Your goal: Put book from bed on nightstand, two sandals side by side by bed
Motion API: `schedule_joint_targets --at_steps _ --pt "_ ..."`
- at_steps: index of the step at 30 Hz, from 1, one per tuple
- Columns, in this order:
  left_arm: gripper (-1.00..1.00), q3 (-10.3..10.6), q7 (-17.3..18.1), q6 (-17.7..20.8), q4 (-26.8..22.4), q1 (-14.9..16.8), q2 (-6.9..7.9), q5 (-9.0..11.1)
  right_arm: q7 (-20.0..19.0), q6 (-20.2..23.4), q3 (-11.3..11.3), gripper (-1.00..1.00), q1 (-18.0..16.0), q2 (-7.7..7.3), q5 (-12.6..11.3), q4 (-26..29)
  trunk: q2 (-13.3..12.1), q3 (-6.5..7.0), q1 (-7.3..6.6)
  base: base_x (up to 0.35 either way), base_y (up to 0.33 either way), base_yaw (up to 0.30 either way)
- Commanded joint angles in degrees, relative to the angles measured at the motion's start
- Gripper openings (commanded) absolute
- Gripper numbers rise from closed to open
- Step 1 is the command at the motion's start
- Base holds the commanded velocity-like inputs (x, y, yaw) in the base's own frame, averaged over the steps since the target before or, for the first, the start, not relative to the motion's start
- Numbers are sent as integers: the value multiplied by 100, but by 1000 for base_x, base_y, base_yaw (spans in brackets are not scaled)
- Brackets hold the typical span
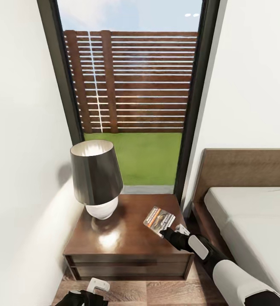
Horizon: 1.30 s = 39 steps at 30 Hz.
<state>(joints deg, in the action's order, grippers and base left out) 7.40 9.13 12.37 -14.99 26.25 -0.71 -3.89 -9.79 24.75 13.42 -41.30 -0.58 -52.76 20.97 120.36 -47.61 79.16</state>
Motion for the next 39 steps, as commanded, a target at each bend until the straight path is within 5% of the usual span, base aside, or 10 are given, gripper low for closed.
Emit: schedule_joint_targets --at_steps 1,13,39 --pt "100 -2 19 28 -13 1 0 -41 -10 14 20 -100 -5 -3 -6 3 2 -5 -1 0 0 0" --pt "100 -2 19 20 -13 2 0 -41 -3 20 20 -100 -26 -1 2 0 323 -149 175 0 0 0" --pt "100 -2 19 19 -20 2 0 -41 378 -28 -19 -100 -56 74 -4 30 484 -221 263 0 0 0"
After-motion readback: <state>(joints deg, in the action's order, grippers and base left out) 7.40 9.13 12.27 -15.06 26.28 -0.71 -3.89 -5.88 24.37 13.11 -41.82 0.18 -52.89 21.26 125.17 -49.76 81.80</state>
